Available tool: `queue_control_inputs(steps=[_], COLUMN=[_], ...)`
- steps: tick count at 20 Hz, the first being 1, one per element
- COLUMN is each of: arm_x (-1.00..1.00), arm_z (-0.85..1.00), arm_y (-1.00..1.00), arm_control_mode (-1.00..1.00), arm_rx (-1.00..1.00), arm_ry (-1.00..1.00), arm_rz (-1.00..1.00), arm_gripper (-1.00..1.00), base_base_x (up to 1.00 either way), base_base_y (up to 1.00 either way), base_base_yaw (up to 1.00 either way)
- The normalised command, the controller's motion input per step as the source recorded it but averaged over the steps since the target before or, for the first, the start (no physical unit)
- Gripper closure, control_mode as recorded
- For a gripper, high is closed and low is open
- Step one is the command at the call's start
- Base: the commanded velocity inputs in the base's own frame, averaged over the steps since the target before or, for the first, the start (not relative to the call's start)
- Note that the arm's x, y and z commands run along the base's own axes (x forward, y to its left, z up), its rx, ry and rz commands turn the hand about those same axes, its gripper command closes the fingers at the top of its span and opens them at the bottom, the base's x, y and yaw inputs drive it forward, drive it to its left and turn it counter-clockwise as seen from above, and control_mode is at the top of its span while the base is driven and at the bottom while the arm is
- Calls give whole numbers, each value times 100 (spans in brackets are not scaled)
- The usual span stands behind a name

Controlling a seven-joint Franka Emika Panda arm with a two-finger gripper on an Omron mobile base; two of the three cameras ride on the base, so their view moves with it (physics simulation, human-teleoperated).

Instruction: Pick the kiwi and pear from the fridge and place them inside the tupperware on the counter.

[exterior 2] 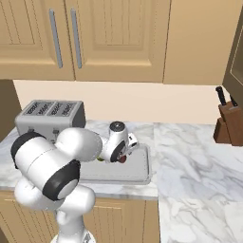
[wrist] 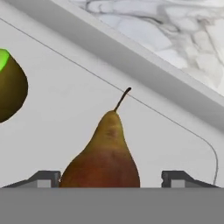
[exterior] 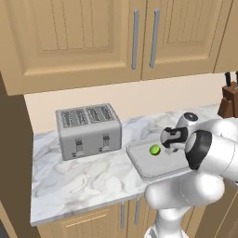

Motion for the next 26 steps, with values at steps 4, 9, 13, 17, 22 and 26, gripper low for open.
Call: queue_control_inputs(steps=[4, 9, 13, 17, 22, 26], arm_x=[-16, -38, -79, -93, -91, -54], arm_z=[47, 62, 44, 47, 57, 64], arm_y=[-35, -44, -52, -49, -25, -2], arm_control_mode=[-100, -100, -100, -100, -100, -100], arm_rx=[0, 0, 0, 1, 0, 0], arm_ry=[0, 0, -6, -18, -37, -33], arm_rz=[-4, -5, -9, -9, -2, 0], arm_gripper=[-100, -100, -100, -100, -100, -100], base_base_x=[0, 0, 0, 0, 0, 0], base_base_y=[0, 0, 0, 0, 0, 0], base_base_yaw=[0, 0, 0, 0, 0, 0])
